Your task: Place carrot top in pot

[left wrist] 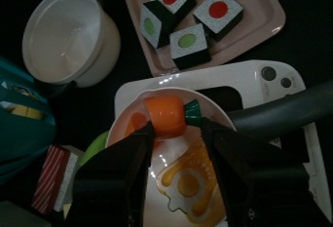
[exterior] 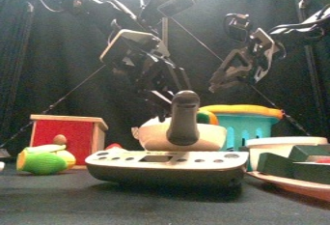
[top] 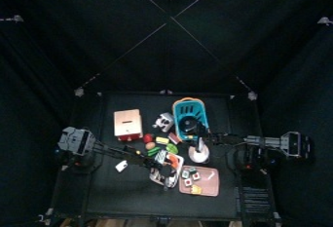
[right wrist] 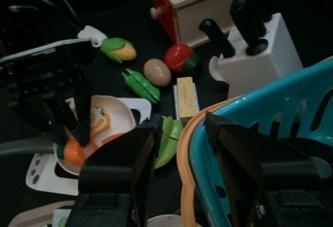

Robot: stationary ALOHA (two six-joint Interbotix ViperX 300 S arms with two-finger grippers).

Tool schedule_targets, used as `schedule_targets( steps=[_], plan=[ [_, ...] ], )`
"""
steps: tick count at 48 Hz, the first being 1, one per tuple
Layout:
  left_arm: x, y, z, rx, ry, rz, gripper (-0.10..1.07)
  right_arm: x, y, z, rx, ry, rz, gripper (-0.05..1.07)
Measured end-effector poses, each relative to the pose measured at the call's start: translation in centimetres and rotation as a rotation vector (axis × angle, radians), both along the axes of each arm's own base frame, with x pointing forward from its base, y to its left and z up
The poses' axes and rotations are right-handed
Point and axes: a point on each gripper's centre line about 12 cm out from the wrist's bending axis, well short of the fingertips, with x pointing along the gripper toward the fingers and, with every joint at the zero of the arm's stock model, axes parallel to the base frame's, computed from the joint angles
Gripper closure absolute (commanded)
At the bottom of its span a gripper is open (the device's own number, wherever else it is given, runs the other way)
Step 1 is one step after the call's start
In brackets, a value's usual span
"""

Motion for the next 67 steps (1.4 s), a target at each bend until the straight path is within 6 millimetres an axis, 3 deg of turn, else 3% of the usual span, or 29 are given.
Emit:
schedule_targets(
  steps=[14, 26, 38, 46, 67],
  plan=[
    [-0.4, 0.0, 3.1, -0.05, -0.092, 0.005, 0.26, -0.3, 0.1, -0.2, -0.004, 0.006, 0.004, 0.24],
    [0.9, 0.4, 5.0, -0.143, -0.267, -0.009, 0.26, -1.2, 0.4, 0.0, -0.008, -0.011, 0.002, 0.24],
    [2.5, 3.2, 5.2, -0.271, -0.425, 0.072, 0.26, -2.8, 0.9, 0.3, -0.015, -0.036, 0.002, 0.24],
    [3.4, 4.4, 4.4, -0.316, -0.436, 0.141, 0.26, -3.6, 1.1, 0.4, -0.019, -0.052, 0.001, 0.24],
    [6.5, 4.6, 2.2, -0.339, -0.422, 0.175, 0.26, -5.5, 0.4, -0.1, -0.024, -0.026, -0.066, 0.24]
  ],
)
